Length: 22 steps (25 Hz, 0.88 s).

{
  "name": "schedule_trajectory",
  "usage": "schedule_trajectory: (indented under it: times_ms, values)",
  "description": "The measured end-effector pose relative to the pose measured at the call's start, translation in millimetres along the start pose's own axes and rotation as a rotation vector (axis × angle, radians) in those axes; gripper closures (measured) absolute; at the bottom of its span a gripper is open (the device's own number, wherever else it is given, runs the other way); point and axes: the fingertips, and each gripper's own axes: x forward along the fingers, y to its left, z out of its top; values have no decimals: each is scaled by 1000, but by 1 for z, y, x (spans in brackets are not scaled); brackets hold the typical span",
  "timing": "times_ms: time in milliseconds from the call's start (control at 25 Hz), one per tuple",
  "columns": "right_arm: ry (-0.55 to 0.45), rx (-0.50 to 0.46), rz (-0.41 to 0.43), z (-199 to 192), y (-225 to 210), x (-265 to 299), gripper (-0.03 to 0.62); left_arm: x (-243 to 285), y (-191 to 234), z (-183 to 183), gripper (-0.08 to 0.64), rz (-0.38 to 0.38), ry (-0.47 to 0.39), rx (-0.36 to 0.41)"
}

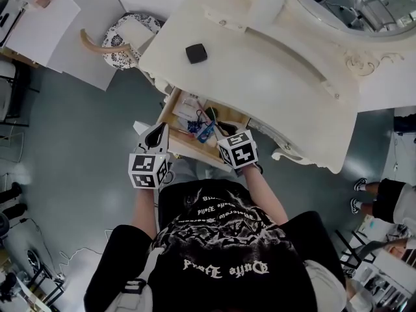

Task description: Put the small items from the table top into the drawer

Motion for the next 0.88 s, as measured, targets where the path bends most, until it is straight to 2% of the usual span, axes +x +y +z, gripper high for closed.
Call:
schedule_trajectory:
  times_ms: [320, 880]
  values:
    - [71, -4, 7, -4, 1, 20, 534, -5, 19, 2, 545, 21, 1, -19]
    - [145, 71, -50, -8, -15, 66, 534, -17, 54, -4, 545, 79, 23, -35]
